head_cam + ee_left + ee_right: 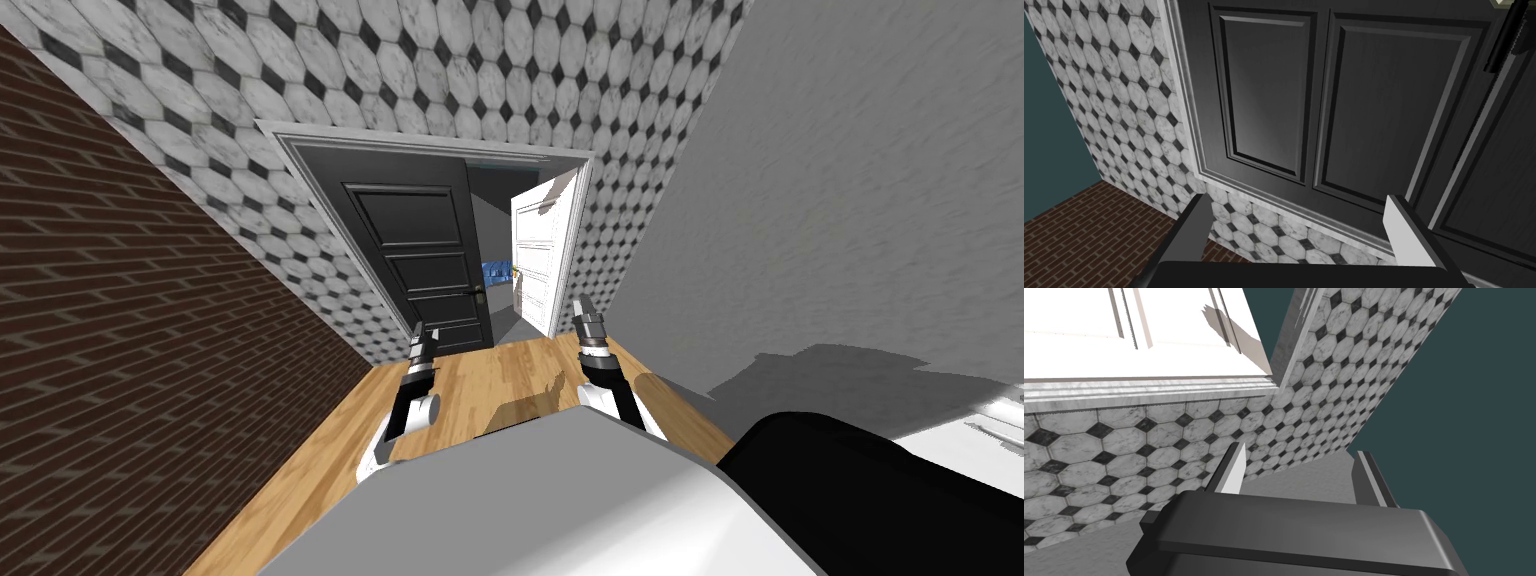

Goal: Push the door open

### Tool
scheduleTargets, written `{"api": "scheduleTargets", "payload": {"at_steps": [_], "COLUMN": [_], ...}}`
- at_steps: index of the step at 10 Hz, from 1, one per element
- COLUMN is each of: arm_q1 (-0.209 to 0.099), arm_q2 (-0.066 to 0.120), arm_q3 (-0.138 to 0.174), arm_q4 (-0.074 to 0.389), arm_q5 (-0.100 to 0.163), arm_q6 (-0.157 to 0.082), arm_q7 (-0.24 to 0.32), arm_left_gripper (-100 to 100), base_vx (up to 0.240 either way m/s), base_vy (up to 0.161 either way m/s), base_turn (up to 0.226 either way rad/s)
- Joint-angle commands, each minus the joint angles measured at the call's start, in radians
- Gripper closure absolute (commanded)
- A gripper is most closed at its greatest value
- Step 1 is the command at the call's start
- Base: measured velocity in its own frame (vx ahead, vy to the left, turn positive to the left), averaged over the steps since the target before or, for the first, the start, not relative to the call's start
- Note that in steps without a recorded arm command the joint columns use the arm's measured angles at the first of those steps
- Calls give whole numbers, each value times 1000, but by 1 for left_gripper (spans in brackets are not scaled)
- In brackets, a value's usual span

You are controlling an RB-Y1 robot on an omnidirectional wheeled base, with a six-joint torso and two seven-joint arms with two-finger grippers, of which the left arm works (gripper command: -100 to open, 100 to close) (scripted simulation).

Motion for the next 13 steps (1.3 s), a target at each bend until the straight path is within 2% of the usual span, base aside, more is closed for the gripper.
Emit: {"api": "scheduleTargets", "payload": {"at_steps": [1, 5, 6, 13], "arm_q1": [-30, -111, -111, -252], "arm_q2": [4, 14, 14, 25], "arm_q3": [-1, -1, -1, -1], "arm_q4": [47, 167, 175, 398], "arm_q5": [4, 15, 15, 35], "arm_q6": [6, 14, 14, 28], "arm_q7": [-9, -27, -27, -60], "arm_left_gripper": [-100, -100, -100, -100], "base_vx": [101, 108, 58, 89], "base_vy": [5, 5, -2, 1], "base_turn": [-10, -7, -4, -7]}}
